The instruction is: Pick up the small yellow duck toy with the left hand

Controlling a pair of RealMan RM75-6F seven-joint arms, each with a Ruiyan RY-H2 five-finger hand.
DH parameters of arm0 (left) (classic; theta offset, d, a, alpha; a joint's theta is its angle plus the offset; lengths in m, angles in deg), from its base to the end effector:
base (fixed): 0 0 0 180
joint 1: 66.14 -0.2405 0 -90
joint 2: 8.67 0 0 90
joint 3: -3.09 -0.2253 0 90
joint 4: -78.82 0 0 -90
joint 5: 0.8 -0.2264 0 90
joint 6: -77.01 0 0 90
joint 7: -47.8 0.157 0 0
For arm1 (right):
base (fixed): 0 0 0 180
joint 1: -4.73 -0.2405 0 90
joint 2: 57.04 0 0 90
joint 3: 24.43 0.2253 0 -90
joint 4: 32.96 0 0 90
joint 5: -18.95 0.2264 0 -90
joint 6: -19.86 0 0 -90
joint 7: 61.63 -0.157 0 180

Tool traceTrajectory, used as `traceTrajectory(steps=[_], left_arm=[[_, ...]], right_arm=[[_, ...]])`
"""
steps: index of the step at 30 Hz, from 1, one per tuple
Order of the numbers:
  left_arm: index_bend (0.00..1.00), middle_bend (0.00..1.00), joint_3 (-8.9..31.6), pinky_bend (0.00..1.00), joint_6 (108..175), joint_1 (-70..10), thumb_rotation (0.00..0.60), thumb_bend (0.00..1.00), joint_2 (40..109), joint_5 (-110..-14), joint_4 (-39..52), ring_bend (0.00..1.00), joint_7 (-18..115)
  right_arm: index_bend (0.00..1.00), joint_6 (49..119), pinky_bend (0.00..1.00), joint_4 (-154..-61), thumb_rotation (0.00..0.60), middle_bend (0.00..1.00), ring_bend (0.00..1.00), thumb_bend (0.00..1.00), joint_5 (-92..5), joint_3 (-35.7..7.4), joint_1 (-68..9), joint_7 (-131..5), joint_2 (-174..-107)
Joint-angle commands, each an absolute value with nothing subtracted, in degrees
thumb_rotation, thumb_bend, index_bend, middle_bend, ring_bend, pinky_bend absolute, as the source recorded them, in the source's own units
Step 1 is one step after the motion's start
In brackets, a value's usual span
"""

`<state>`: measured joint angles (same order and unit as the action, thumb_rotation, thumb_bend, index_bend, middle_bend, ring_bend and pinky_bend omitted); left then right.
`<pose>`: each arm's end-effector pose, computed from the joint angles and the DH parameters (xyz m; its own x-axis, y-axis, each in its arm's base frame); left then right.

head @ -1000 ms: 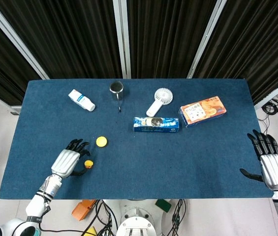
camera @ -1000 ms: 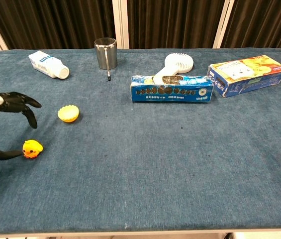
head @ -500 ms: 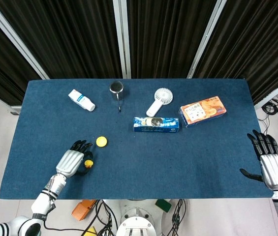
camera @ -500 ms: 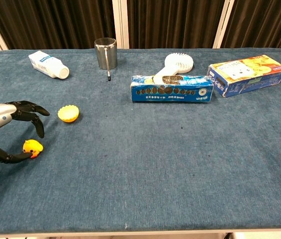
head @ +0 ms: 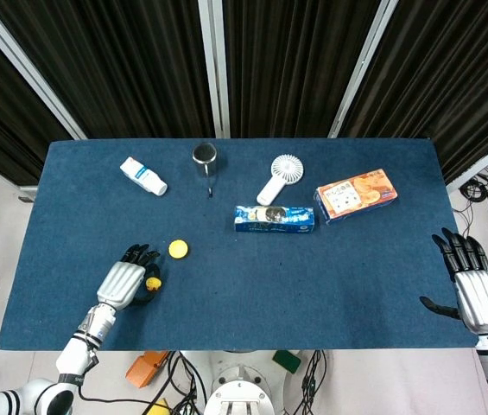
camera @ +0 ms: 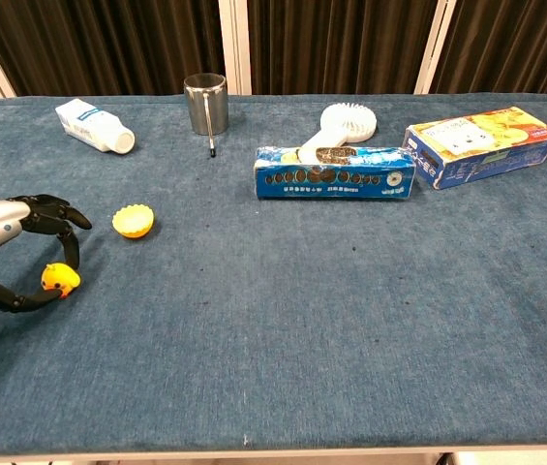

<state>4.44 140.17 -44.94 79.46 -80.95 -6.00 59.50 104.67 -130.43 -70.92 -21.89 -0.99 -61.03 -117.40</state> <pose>-0.2136 0.2383 -0.0409 0.3779 0.3360 0.8627 0.9168 -0.2659 -0.2980 -0.2654 -0.1942 0.1355 0.3895 -0.0078 0.9210 -0.9171 -0.0959 0.3870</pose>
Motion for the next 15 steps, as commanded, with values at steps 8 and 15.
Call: traceTrajectory(steps=[8, 15], left_arm=[[0.56, 0.17, 8.49, 0.0, 140.92, -41.62, 0.6, 0.42, 78.84, -81.84, -8.13, 0.05, 58.53], [0.56, 0.17, 13.16, 0.0, 136.06, -35.68, 0.6, 0.42, 81.96, -78.16, -6.96, 0.03, 61.04]], right_arm=[[0.0, 104.86, 0.06, -130.79, 0.6, 0.04, 0.0, 0.15, -71.14, -21.95, -0.87, -60.68, -117.24], [0.0, 105.02, 0.06, -130.6, 0.6, 0.04, 0.0, 0.15, -70.8, -22.01, -0.58, -60.93, -117.24]])
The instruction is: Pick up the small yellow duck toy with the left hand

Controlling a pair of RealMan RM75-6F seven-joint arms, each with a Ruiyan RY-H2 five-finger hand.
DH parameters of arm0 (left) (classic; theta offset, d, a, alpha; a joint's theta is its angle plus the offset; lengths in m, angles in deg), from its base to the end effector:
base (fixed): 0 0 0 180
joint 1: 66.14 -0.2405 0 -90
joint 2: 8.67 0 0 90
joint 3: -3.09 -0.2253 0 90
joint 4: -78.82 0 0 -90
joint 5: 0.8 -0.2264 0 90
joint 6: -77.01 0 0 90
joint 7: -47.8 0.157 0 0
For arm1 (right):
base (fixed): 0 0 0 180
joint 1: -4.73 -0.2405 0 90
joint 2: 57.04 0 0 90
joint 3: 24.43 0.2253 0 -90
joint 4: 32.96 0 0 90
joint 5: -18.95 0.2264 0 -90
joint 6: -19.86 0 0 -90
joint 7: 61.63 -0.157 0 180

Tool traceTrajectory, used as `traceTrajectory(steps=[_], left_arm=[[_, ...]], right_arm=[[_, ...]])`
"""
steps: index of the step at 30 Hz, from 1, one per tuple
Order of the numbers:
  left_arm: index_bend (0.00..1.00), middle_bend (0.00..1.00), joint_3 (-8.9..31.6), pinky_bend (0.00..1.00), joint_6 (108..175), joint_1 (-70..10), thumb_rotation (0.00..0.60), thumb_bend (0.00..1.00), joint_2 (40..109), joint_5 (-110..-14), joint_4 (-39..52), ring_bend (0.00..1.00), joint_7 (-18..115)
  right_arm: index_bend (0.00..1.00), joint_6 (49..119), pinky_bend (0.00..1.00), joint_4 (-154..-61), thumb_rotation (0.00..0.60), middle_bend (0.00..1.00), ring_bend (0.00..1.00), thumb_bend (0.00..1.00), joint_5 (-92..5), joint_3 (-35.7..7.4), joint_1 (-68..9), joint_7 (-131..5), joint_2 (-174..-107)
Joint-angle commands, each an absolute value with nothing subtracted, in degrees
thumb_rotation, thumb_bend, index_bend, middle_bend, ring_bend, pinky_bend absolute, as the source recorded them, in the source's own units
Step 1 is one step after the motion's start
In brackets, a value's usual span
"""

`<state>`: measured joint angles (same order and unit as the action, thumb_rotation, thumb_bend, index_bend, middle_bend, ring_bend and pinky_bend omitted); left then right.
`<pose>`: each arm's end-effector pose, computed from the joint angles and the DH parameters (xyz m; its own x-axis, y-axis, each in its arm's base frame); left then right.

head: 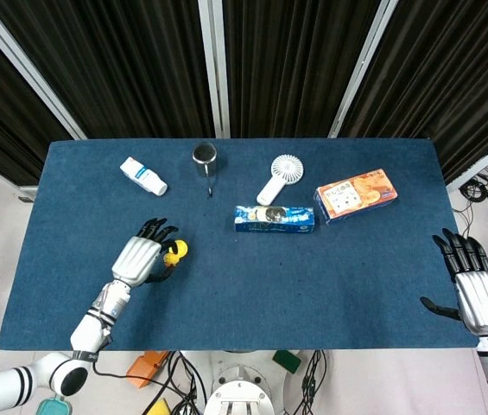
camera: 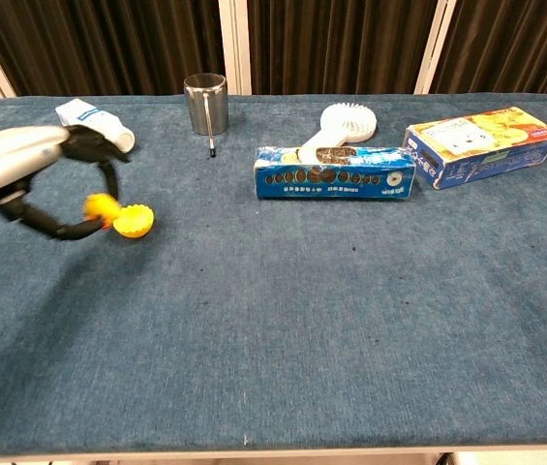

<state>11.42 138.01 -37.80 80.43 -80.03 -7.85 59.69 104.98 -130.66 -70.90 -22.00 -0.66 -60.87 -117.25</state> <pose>-0.1561 0.2853 -0.0330 0.3350 0.2470 0.9093 0.9048 -0.3537 -0.2372 -0.2658 -0.1922 0.1364 0.3904 -0.0064 0.9206 -0.9171 -0.0902 0.3883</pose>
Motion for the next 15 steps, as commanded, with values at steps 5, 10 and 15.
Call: traceTrajectory(steps=[5, 10, 15], left_arm=[[0.56, 0.17, 14.66, 0.0, 133.45, -32.96, 0.6, 0.42, 84.05, -74.33, -4.45, 0.02, 63.81], [0.56, 0.17, 14.57, 0.0, 132.32, -31.73, 0.6, 0.41, 85.0, -71.22, -2.56, 0.02, 66.5], [0.55, 0.17, 14.09, 0.0, 132.15, -31.34, 0.6, 0.41, 85.18, -69.51, -1.98, 0.02, 67.19]], right_arm=[[0.0, 105.08, 0.06, -130.12, 0.6, 0.04, 0.0, 0.15, -70.3, -22.04, -0.3, -61.43, -117.3], [0.0, 104.93, 0.06, -129.67, 0.6, 0.04, 0.0, 0.15, -69.95, -22.01, -0.21, -61.86, -117.38], [0.0, 104.66, 0.06, -129.47, 0.6, 0.04, 0.0, 0.15, -69.81, -21.93, -0.32, -61.97, -117.5]])
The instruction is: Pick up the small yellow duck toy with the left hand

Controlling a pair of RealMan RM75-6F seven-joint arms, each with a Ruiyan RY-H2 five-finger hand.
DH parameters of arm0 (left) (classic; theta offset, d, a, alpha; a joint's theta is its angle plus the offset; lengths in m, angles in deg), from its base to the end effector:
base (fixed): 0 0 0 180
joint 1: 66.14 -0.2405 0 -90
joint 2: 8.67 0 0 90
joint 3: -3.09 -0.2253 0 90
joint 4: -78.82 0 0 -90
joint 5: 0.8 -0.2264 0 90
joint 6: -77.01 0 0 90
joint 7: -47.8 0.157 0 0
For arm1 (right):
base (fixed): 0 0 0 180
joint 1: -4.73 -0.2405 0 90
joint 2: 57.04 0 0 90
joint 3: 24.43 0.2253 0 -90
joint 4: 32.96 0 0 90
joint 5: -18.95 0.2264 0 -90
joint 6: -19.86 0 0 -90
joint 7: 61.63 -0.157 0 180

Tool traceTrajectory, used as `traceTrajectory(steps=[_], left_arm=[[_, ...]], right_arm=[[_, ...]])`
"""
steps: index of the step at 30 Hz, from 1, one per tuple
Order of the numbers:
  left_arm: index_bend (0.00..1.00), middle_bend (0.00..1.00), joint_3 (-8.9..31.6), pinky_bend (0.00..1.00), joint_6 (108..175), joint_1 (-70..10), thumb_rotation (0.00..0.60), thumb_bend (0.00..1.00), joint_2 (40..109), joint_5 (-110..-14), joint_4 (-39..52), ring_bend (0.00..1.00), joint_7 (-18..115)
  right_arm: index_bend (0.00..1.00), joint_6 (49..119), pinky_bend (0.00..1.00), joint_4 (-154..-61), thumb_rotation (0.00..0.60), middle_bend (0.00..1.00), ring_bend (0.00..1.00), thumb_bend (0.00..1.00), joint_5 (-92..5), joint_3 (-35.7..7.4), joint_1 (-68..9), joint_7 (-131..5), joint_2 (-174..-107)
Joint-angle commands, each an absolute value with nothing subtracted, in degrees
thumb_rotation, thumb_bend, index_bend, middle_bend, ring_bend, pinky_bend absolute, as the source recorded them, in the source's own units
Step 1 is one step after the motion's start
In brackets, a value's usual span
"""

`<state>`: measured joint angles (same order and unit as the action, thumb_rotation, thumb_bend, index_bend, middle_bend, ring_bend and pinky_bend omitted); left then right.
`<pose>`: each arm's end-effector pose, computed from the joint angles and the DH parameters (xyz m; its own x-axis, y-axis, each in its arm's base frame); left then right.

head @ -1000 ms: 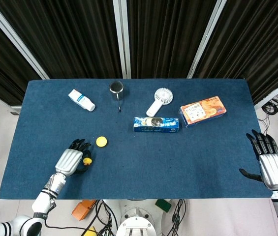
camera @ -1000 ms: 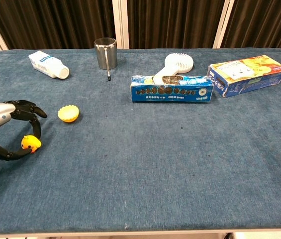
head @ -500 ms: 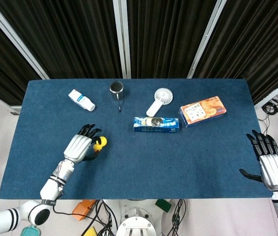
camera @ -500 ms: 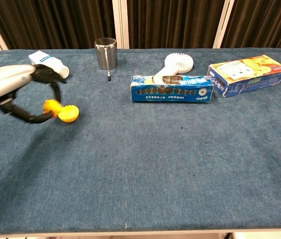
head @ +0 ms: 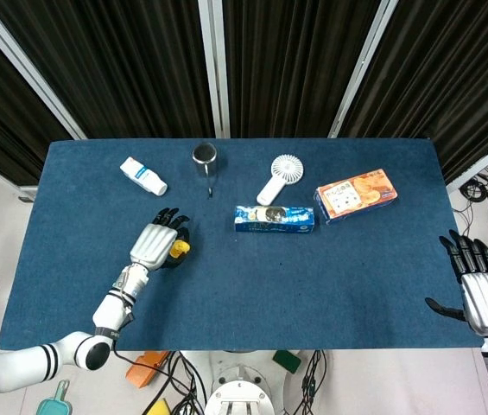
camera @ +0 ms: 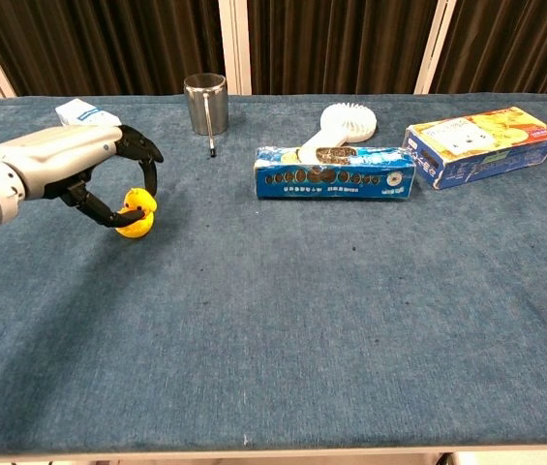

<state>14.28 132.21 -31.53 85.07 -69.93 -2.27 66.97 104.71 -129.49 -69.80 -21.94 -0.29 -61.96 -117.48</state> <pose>-0.1469 0.3169 -0.0557 0.4092 0.2809 0.8681 0.8916 -0.3254 -0.3150 -0.2740 -0.1913 0.1378 0.3866 -0.0128 0.9222 -0.9207 -0.0637 0.3851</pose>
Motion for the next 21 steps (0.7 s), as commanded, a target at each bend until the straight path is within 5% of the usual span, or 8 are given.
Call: traceTrajectory(steps=[1, 21], left_arm=[[0.55, 0.16, 14.0, 0.0, 132.15, -31.28, 0.6, 0.4, 85.19, -69.3, -1.86, 0.02, 67.26], [0.29, 0.11, 12.05, 0.0, 133.85, -31.17, 0.6, 0.38, 82.91, -67.47, -4.2, 0.0, 68.37]], right_arm=[[0.0, 104.62, 0.06, -129.47, 0.6, 0.04, 0.0, 0.15, -69.82, -21.92, -0.36, -61.96, -117.5], [0.0, 104.3, 0.06, -129.67, 0.6, 0.04, 0.0, 0.15, -69.83, -21.73, -0.62, -61.77, -117.46]])
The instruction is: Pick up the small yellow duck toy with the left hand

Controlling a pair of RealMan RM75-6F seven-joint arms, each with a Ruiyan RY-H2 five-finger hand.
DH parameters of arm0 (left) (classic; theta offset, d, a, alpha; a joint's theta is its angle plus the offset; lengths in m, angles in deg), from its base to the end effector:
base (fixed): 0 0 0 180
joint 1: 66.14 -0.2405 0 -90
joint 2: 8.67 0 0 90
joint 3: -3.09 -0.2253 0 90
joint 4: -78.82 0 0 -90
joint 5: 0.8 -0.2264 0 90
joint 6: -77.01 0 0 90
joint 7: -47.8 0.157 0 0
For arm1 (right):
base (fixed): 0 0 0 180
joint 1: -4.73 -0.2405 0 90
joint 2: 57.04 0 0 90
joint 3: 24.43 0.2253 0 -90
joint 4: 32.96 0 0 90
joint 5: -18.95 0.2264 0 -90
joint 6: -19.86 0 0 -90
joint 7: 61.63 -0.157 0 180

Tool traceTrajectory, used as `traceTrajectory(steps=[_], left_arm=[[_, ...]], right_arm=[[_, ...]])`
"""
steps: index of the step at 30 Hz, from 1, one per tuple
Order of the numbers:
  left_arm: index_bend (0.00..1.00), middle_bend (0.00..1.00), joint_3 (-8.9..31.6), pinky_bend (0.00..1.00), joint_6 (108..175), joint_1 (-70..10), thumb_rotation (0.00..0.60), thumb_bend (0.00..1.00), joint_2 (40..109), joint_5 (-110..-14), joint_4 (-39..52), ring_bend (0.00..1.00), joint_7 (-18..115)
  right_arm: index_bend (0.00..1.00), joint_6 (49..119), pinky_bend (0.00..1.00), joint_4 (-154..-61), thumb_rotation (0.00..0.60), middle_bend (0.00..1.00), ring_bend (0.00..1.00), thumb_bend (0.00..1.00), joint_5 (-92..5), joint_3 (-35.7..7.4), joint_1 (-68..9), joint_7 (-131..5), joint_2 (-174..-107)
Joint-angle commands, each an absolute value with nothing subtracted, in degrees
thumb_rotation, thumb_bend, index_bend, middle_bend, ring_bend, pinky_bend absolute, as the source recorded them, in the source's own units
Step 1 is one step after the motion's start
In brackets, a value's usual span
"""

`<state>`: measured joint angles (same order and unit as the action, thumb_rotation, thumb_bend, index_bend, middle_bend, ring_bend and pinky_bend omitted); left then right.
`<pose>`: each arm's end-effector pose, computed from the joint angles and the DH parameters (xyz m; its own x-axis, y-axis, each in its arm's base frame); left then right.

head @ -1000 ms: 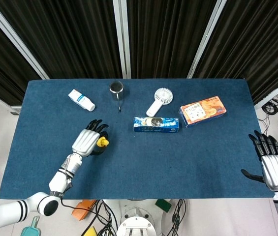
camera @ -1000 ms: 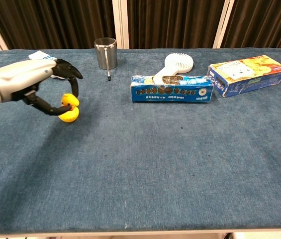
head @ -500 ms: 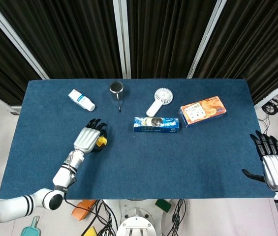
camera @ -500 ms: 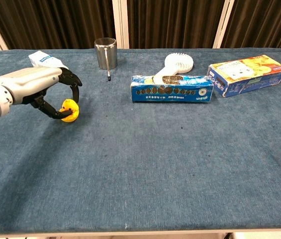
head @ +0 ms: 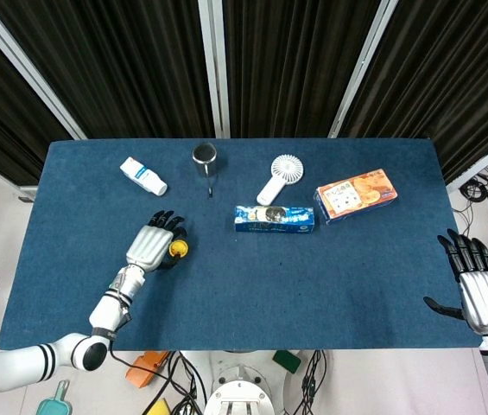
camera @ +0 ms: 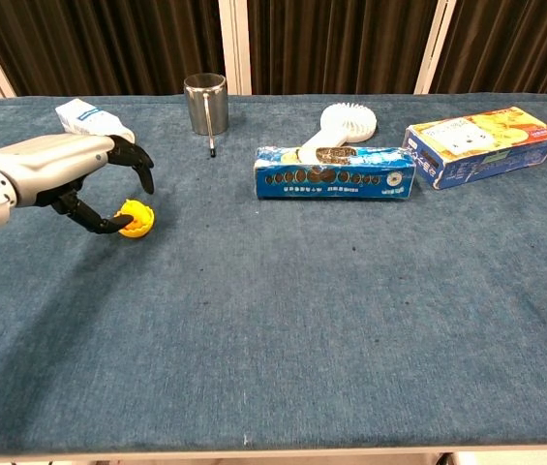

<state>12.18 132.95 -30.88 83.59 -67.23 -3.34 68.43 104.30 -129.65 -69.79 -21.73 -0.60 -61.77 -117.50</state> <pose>-0.1561 0.3134 -0.0535 0.4363 0.2972 0.8493 0.8852 -0.3113 -0.3458 -0.2724 -0.1935 0.1369 0.3870 -0.0143 0.9220 -0.9202 -0.0692 0.3852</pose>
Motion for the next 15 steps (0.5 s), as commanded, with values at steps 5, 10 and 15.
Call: traceTrajectory(steps=[5, 10, 15], left_arm=[[0.27, 0.11, 12.19, 0.0, 139.41, -34.21, 0.6, 0.37, 78.83, -69.48, -7.98, 0.0, 65.16], [0.26, 0.11, 10.95, 0.0, 145.44, -39.31, 0.6, 0.36, 73.41, -72.36, -10.11, 0.0, 58.12], [0.23, 0.11, 7.74, 0.0, 152.41, -45.63, 0.6, 0.34, 67.1, -76.91, -11.09, 0.0, 51.2]], right_arm=[[0.0, 104.52, 0.06, -129.61, 0.6, 0.04, 0.0, 0.15, -69.93, -21.7, -0.54, -62.11, -117.24], [0.0, 104.64, 0.06, -128.97, 0.6, 0.04, 0.0, 0.15, -69.92, -21.85, -0.33, -63.03, -117.43], [0.0, 104.55, 0.06, -128.49, 0.6, 0.04, 0.0, 0.15, -70.19, -21.88, -0.46, -63.44, -117.72]])
